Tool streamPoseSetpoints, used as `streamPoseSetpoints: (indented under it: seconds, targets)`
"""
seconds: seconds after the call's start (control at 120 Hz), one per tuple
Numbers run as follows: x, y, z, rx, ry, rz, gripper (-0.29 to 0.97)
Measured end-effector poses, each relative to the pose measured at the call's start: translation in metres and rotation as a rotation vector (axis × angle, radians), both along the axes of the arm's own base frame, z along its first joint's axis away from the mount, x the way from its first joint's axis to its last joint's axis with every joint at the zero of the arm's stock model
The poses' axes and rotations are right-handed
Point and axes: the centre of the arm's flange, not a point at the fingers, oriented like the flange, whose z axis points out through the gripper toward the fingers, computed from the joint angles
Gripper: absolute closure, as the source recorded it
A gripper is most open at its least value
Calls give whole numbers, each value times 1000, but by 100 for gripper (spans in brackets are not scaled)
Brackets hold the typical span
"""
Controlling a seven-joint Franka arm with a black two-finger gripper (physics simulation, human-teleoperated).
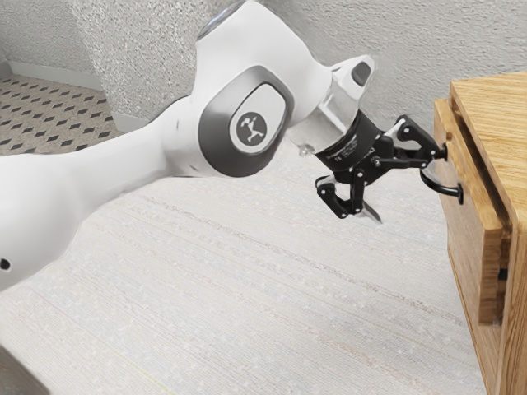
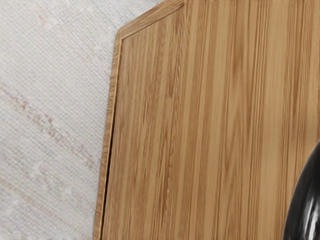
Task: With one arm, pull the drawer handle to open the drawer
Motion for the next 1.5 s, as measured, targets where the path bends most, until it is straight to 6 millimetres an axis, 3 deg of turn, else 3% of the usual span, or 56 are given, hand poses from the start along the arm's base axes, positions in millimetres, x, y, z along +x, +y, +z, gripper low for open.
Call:
streamPoseSetpoints:
  seconds: [0.65,0.867,1.5]
  targets:
    - [-60,59,0,-28,-13,90,0]
    - [-78,84,-6,-34,-2,126,0]
    - [-146,165,1,-79,-18,215,0]
